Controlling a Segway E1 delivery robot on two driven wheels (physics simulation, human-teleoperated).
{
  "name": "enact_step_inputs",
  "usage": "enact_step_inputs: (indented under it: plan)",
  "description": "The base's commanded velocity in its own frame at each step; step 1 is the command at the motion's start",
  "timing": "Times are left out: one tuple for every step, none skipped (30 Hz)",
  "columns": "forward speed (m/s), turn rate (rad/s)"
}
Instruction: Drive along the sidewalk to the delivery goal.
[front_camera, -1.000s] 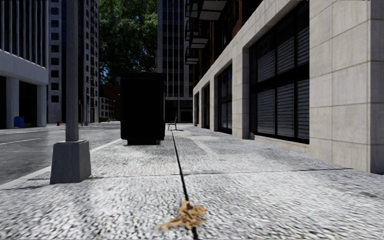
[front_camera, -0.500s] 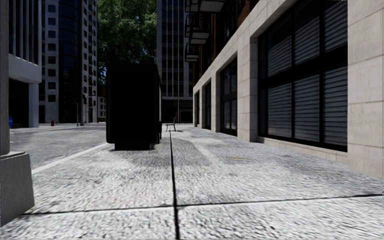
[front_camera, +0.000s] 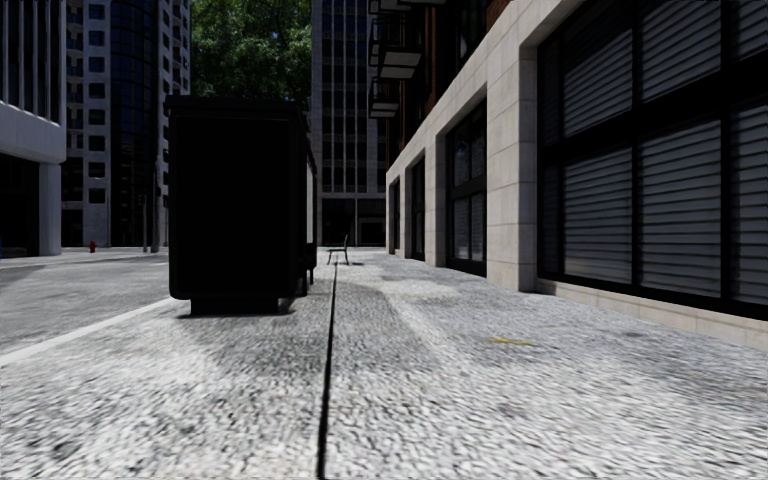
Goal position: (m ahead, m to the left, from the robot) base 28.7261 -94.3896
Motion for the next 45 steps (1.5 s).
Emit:
enact_step_inputs:
  plan:
    - [2.0,0.0]
    - [2.0,0.0]
    - [2.0,0.0]
    - [2.0,0.0]
    - [2.0,0.0]
    - [2.0,0.0]
    - [2.0,0.0]
    - [2.0,0.0]
    - [2.0,0.0]
    - [2.0,0.0]
    - [2.0,0.0]
    - [2.0,0.0]
    - [2.0,0.0]
    - [2.0,0.0]
    - [2.0,0.0]
    - [2.0,0.0]
    - [2.0,0.0]
    - [2.0,0.0]
    - [2.0,0.0]
    - [2.0,0.0]
    - [2.0,0.0]
    - [2.0,0.0]
    - [2.0,0.0]
    - [2.0,0.0]
    - [2.0,0.0]
    - [2.0,0.0]
    - [2.0,0.0]
    - [2.0,0.0]
    - [2.0,0.0]
    - [2.0,0.0]
    - [2.0,0.0]
    - [2.0,0.0]
    - [2.0,0.0]
    - [2.0,0.0]
    - [2.0,0.0]
    - [2.0,0.0]
    - [2.0,0.0]
    - [2.0,0.0]
    - [2.0,0.0]
    - [2.0,0.0]
    - [2.0,0.0]
    - [2.0,0.0]
    - [2.0,0.0]
    - [2.0,0.0]
    - [2.0,0.0]
